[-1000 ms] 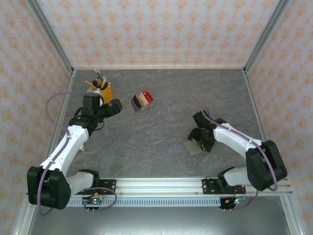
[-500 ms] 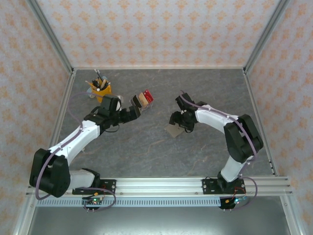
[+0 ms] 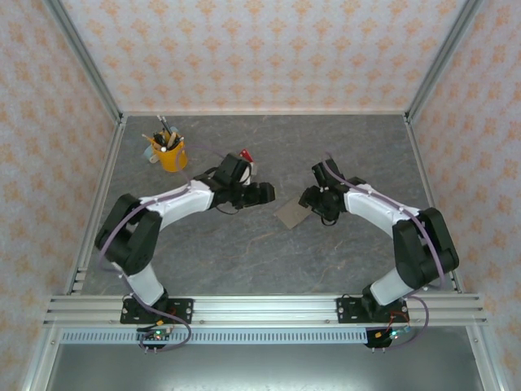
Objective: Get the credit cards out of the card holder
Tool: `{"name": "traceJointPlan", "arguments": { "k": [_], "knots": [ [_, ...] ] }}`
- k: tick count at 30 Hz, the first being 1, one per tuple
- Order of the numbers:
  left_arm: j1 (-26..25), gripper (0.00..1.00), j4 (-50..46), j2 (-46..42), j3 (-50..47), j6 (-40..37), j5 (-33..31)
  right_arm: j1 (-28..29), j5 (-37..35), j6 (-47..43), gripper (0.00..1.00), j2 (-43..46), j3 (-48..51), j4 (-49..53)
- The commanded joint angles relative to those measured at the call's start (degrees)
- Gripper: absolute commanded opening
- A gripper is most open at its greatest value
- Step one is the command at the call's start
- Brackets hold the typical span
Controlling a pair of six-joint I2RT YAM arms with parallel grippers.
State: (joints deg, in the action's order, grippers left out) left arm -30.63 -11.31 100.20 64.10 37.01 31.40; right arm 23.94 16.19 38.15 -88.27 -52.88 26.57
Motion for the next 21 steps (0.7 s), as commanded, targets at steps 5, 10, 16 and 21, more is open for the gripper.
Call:
{"name": "traceJointPlan", "arguments": {
  "k": [5, 10, 16, 21],
  "knots": [
    [-0.9, 0.72, -3.1, 11.1, 10.7, -2.1, 6.5, -0.5, 2.7, 5.6, 0.55, -1.9, 1.7, -5.7],
    [-1.9, 0.70, -6.0, 15.4, 14.4, -3.2, 7.5, -0.5, 3.1, 6.8, 0.49, -3.7, 2.0, -6.3],
    [-3.2, 0.68, -9.4, 19.2, 18.2, -4.3, 10.4, -0.6, 4.2, 7.1, 0.45, -5.5, 1.9, -7.7],
    [-3.3, 0.64, -7.9, 18.4, 15.7, -3.6, 13.7, -0.6, 4.5, 6.5, 0.43, -6.8, 1.2, -7.8]
  ]
}}
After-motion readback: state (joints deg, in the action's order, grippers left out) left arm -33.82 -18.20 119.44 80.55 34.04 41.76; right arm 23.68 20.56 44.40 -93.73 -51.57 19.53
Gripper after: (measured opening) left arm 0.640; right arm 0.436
